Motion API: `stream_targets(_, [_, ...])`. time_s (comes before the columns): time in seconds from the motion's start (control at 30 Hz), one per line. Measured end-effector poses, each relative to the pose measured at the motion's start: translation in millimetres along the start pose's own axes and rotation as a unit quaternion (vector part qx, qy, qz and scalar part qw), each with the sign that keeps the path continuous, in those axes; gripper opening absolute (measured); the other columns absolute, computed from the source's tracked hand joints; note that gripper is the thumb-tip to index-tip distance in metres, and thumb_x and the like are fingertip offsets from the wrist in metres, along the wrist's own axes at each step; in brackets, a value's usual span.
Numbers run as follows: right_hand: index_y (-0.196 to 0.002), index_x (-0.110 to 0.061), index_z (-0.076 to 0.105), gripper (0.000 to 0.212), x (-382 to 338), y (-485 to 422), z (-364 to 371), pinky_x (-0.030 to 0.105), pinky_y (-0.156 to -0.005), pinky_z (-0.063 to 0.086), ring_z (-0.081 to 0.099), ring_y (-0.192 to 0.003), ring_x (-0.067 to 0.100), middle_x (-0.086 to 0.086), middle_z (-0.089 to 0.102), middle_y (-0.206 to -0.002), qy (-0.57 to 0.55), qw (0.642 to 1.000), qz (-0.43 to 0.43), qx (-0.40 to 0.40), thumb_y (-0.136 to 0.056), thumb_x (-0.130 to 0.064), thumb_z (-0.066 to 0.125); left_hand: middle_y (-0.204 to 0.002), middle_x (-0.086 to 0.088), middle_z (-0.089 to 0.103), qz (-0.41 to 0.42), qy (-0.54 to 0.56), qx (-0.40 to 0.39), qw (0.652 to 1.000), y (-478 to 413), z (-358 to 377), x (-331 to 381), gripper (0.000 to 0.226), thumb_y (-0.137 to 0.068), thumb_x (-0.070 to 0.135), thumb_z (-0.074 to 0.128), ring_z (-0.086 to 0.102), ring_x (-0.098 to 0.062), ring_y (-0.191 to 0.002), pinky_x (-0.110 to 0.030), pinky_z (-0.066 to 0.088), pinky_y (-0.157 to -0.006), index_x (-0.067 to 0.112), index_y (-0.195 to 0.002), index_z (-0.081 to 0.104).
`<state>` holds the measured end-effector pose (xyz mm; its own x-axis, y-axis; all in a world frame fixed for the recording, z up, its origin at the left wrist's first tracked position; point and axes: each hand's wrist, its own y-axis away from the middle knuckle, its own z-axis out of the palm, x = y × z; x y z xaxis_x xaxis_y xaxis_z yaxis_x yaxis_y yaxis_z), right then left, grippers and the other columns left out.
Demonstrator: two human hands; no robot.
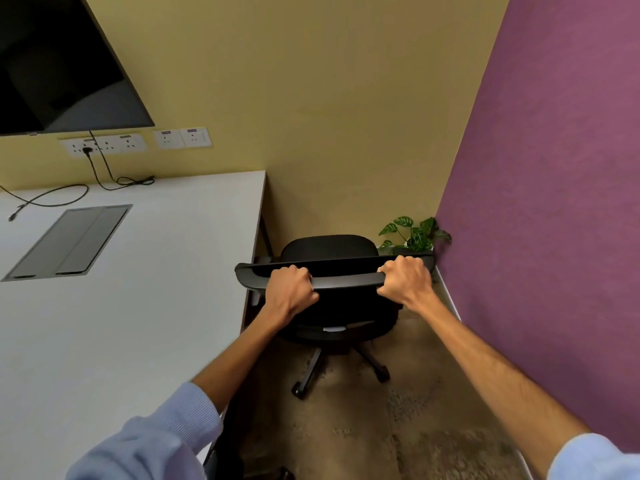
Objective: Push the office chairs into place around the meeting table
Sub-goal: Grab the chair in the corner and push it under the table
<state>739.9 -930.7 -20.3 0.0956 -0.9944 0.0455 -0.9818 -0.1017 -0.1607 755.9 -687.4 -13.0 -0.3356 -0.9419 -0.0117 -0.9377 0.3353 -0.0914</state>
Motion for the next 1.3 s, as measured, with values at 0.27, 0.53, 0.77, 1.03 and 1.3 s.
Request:
stream_targets(0.27, [-0.077, -0.022, 0.075, 0.026, 71, -23, 3, 0.029, -0.053, 0.037, 0.063, -0.061, 0.028, 0.004, 0.065, -0.059, 0.015, 0.995, -0.095, -0.007, -0.062, -0.037, 0.061, -0.042, 0.002, 0.033, -0.079, 0.012, 0.022, 0.997, -6, 6, 71, 0.025, -0.059, 0.024, 0.055, 0.038, -0.022, -0.04, -0.026, 0.029, -0.048, 0.015, -0.048, 0.034])
stream_targets(0.53, [-0.086, -0.022, 0.075, 0.027, 125, -75, 7, 0.03, -0.055, 0.036, 0.065, -0.07, 0.032, 0.009, 0.068, -0.069, -0.004, 0.978, -0.207, -0.016, -0.065, -0.034, 0.063, -0.044, 0.001, 0.031, -0.174, 0.018, 0.016, 0.984, -29, 2, 129, 0.027, -0.059, 0.023, 0.053, 0.036, -0.024, -0.042, -0.028, 0.026, -0.048, 0.016, -0.048, 0.03])
stream_targets(0.77, [-0.081, -0.02, 0.075, 0.023, 139, -141, 20, 0.029, -0.055, 0.033, 0.064, -0.067, 0.033, 0.01, 0.067, -0.065, -0.017, 0.958, -0.285, -0.009, -0.064, -0.03, 0.064, -0.042, 0.001, 0.033, -0.244, 0.011, 0.04, 0.969, -66, 9, 142, 0.028, -0.061, 0.023, 0.054, 0.039, -0.022, -0.04, -0.027, 0.028, -0.047, 0.015, -0.048, 0.03])
stream_targets(1.03, [-0.079, -0.018, 0.076, 0.022, 123, -225, 36, 0.029, -0.054, 0.032, 0.061, -0.062, 0.033, 0.009, 0.066, -0.062, -0.055, 0.926, -0.373, -0.006, -0.062, -0.026, 0.064, -0.042, 0.002, 0.031, -0.343, -0.001, 0.054, 0.938, -112, 18, 128, 0.025, -0.06, 0.021, 0.054, 0.034, -0.02, -0.039, -0.028, 0.03, -0.048, 0.015, -0.048, 0.033])
stream_targets(1.3, [-0.085, -0.022, 0.076, 0.026, 109, -284, 48, 0.032, -0.058, 0.036, 0.064, -0.07, 0.032, 0.007, 0.069, -0.068, -0.062, 0.897, -0.439, -0.008, -0.064, -0.031, 0.062, -0.045, 0.002, 0.031, -0.415, -0.006, 0.028, 0.909, -144, 14, 123, 0.027, -0.063, 0.02, 0.053, 0.033, -0.021, -0.042, -0.03, 0.03, -0.051, 0.016, -0.05, 0.03])
